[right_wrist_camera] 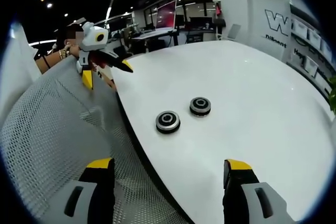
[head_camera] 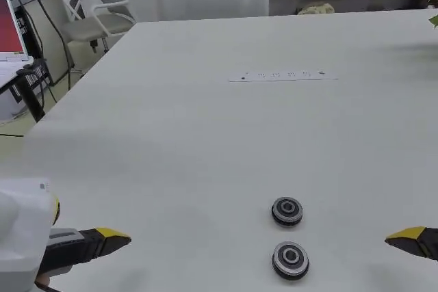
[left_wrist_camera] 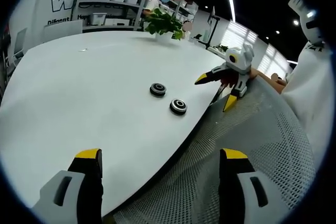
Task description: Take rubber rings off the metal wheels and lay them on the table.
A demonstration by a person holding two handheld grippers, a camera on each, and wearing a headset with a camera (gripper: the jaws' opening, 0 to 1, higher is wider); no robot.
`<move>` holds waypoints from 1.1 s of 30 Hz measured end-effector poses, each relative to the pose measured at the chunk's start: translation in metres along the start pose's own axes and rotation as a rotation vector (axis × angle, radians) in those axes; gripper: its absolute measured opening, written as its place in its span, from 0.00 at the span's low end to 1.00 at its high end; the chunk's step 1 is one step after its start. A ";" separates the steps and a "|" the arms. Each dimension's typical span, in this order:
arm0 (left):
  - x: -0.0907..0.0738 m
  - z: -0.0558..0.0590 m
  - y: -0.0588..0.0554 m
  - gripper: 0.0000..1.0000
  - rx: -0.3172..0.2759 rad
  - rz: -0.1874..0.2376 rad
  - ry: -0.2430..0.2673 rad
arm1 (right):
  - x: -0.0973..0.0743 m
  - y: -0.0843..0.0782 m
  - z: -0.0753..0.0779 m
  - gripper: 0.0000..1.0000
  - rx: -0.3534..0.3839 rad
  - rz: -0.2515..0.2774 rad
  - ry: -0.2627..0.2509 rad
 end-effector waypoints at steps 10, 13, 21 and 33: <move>-0.001 -0.004 0.002 0.88 -0.008 0.007 0.005 | -0.001 0.002 0.006 0.85 0.017 0.003 -0.035; -0.002 -0.005 0.003 0.88 -0.011 0.016 0.008 | 0.001 0.002 0.007 0.85 0.000 -0.015 -0.038; -0.002 -0.007 0.004 0.88 -0.008 0.019 0.015 | 0.003 0.002 0.014 0.84 -0.053 -0.068 -0.078; -0.015 -0.006 0.020 0.87 -0.002 0.160 0.051 | -0.011 0.005 0.021 0.80 -0.011 0.005 -0.094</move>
Point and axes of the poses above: the centre of the closed fingertips' face, and the gripper's own axes: x roughly forward along the fingers, z roughly to its right, y roughly out of its top, the point moved 7 cm from there along -x, roughly backward along the fingers, and after that the axes turned 9 degrees about -z, right-handed, at the moved point
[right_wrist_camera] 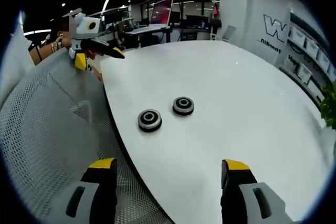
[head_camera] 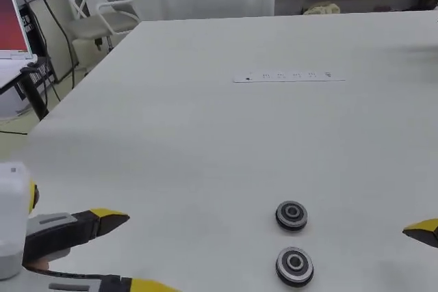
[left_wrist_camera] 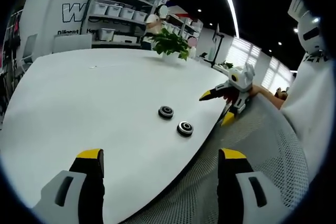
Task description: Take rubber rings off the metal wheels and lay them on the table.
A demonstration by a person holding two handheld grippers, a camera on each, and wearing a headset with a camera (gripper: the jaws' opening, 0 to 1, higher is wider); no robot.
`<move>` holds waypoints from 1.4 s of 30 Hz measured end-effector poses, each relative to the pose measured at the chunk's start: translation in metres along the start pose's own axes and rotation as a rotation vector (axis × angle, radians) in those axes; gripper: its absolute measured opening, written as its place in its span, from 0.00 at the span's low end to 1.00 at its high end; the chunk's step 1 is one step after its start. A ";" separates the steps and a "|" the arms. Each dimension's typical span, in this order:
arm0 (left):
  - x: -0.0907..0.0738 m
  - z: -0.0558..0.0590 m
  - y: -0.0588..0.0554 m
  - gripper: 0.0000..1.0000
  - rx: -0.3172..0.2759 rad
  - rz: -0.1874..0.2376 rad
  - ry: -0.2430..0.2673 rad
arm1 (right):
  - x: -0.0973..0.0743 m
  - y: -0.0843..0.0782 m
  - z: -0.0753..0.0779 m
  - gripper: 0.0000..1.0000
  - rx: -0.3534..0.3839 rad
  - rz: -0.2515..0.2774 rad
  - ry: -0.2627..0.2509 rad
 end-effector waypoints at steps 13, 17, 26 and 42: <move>-0.014 0.001 0.020 0.87 0.082 0.034 0.038 | -0.030 0.015 0.013 0.76 0.077 0.155 -0.023; -0.016 0.004 0.031 0.86 0.139 0.039 0.062 | -0.036 0.015 0.020 0.76 0.063 0.135 -0.049; -0.017 0.011 0.050 0.86 0.217 0.049 0.052 | -0.067 0.024 0.032 0.76 0.032 0.149 -0.092; -0.020 0.020 0.096 0.86 0.371 0.119 0.040 | -0.065 0.053 0.032 0.76 -0.064 0.124 -0.070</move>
Point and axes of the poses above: the centre of the closed fingertips' face, and the gripper's own axes: x roughly forward along the fingers, z roughly to its right, y roughly out of its top, the point moved 7 cm from there along -x, roughly backward along the fingers, and after that the axes turned 9 degrees about -z, right-handed, at the moved point
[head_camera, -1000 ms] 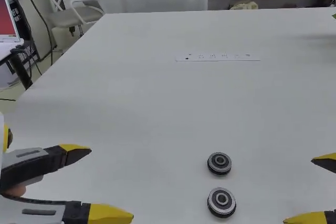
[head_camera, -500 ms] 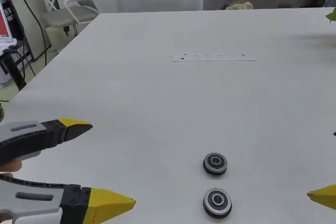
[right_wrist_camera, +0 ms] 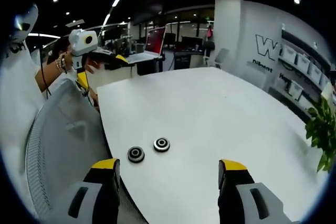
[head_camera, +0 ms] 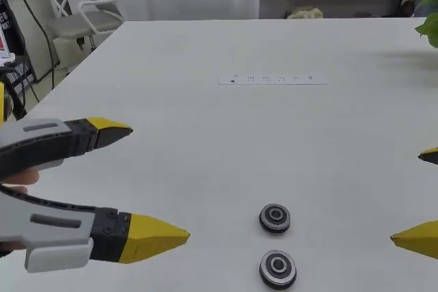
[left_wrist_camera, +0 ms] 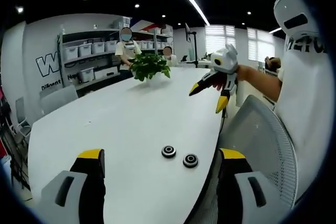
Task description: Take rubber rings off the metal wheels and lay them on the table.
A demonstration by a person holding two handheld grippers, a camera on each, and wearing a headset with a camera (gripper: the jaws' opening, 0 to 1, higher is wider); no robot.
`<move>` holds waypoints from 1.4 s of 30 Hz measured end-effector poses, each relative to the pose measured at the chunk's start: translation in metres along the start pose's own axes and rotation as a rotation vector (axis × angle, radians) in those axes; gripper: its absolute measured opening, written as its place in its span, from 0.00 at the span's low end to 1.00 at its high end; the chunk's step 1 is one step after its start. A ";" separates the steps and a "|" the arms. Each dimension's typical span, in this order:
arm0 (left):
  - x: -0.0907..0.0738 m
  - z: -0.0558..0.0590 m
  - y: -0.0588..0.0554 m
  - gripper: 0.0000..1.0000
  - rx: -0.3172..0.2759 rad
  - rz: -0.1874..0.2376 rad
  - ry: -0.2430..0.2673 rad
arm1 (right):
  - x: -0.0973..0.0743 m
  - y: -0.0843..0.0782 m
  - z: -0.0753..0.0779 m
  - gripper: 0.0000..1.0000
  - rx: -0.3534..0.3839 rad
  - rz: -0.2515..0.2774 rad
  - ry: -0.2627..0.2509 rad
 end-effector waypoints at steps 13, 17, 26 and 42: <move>0.020 0.000 0.023 0.86 0.079 0.041 -0.074 | 0.020 0.035 -0.006 0.72 -0.045 0.036 0.033; 0.030 -0.002 0.033 0.86 0.107 0.050 -0.099 | 0.026 0.049 -0.008 0.71 -0.047 0.066 0.051; 0.049 -0.012 0.052 0.85 0.145 0.073 -0.134 | 0.039 0.076 -0.003 0.67 -0.046 0.136 0.044; 0.073 -0.019 0.034 0.79 0.017 0.230 -0.202 | 0.066 0.074 -0.011 0.65 -0.070 0.218 0.196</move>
Point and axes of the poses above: the centre of the closed fingertips' face, and the gripper's own axes: x roughly forward along the fingers, z roughly to its right, y roughly out of its top, the point moved 7 cm from there along -x, roughly backward along the fingers, and after that the axes turned 9 degrees about -z, right-handed, at the moved point
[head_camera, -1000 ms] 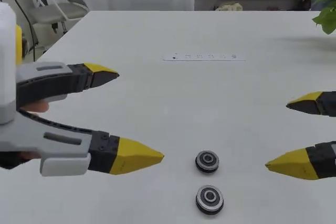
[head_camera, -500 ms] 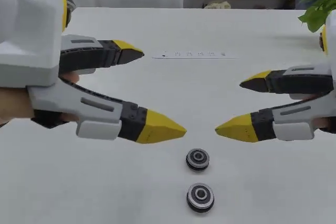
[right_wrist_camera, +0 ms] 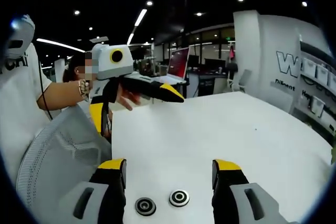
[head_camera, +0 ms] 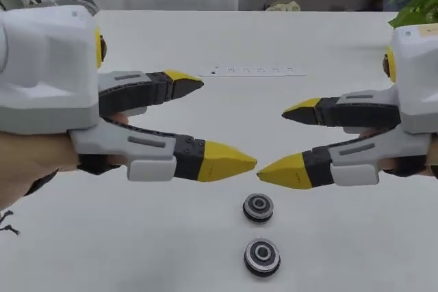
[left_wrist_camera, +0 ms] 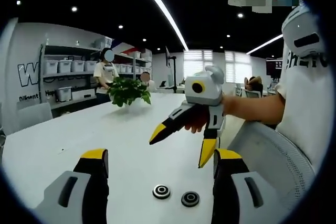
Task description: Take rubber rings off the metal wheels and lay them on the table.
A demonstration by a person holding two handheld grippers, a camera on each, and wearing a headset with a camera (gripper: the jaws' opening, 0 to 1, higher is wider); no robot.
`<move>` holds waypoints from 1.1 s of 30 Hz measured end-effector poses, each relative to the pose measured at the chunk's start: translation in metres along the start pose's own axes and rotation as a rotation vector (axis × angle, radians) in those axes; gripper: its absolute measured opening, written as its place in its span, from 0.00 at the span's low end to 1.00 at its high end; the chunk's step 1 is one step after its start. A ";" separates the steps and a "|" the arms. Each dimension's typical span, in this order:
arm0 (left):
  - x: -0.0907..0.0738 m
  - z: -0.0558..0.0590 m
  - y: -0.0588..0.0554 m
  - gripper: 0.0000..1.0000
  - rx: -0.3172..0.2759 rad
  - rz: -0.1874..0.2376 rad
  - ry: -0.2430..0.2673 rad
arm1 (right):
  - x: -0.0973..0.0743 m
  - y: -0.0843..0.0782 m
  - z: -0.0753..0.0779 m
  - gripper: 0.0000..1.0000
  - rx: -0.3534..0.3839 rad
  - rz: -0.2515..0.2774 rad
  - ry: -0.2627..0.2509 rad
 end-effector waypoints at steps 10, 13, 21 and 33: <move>0.011 0.005 -0.028 0.74 -0.045 0.007 0.036 | 0.013 -0.025 -0.010 0.61 0.032 0.005 0.083; 0.019 0.008 -0.039 0.69 -0.017 -0.069 0.040 | 0.015 -0.031 -0.012 0.59 0.035 -0.021 0.085; 0.035 0.029 -0.048 0.66 0.000 -0.118 -0.002 | 0.022 -0.049 -0.017 0.58 0.081 -0.080 0.129; 0.055 0.045 -0.075 0.52 -0.007 -0.199 -0.076 | 0.036 -0.072 -0.030 0.51 0.039 -0.223 0.194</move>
Point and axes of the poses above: the centre of the closed fingertips' face, and the gripper's own axes: x roughly forward along the fingers, z roughly to its right, y roughly out of its top, the point moved 7 cm from there along -x, roughly backward along the fingers, and after that the axes turned 9 degrees about -z, right-handed, at the moved point
